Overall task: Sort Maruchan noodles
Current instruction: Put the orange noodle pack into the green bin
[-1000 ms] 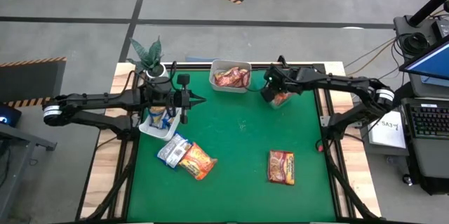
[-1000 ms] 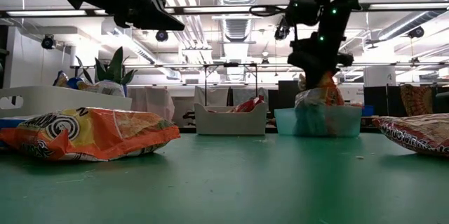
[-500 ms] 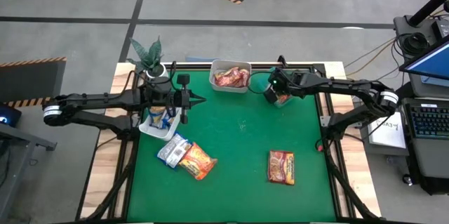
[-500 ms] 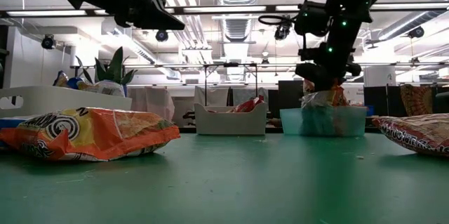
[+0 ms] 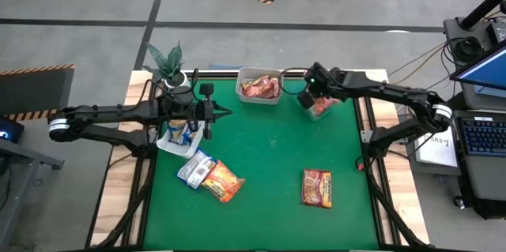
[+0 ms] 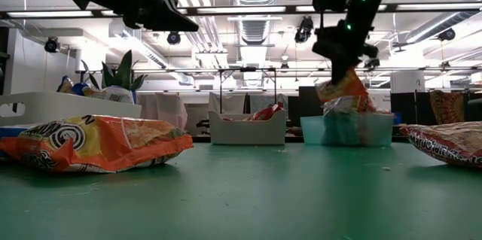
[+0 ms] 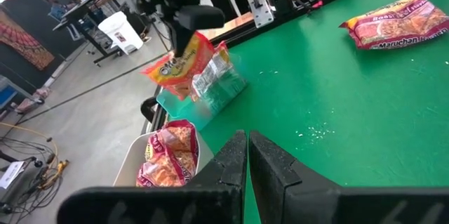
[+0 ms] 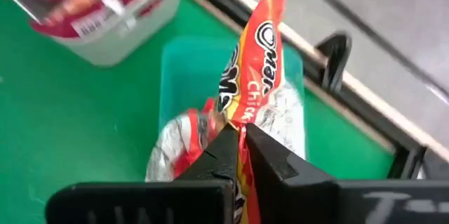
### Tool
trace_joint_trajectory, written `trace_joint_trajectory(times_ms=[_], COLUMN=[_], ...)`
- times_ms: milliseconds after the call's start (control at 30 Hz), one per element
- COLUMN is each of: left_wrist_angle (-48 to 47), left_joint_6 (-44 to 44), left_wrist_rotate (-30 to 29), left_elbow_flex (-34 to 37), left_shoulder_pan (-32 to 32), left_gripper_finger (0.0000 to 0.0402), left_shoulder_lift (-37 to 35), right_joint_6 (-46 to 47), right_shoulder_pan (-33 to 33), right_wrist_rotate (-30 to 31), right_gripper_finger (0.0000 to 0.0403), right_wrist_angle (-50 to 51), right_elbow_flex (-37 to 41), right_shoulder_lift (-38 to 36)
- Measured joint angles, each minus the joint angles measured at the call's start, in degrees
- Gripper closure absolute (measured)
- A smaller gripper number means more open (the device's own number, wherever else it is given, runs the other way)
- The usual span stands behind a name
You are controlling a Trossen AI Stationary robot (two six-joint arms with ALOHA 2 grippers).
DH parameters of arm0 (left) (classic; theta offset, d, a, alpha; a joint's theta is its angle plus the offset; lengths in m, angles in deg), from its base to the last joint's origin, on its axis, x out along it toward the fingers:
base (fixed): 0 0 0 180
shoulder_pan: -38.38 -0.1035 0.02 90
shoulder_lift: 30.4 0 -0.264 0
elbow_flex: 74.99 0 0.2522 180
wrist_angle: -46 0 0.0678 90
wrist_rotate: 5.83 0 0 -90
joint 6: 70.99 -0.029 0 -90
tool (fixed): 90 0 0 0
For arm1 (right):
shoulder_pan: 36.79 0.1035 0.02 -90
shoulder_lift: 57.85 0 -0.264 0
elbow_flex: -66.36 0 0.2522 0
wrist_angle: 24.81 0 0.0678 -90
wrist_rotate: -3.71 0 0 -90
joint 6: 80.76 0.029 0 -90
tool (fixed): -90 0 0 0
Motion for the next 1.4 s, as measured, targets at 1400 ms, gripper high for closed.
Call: trace_joint_trajectory(times_ms=[1400], left_wrist_angle=[0.1], left_joint_6=[0.0], left_wrist_rotate=[0.0], left_elbow_flex=[0.0], left_shoulder_pan=[0.0], left_gripper_finger=[0.0402], left_shoulder_lift=[0.0], right_joint_6=[-85.6], right_shoulder_pan=[-8.0], right_wrist_rotate=[-10.0], right_gripper_finger=[0.0394], right_wrist_angle=[-11.3], right_elbow_flex=[-2.4], right_shoulder_lift=[10.9])
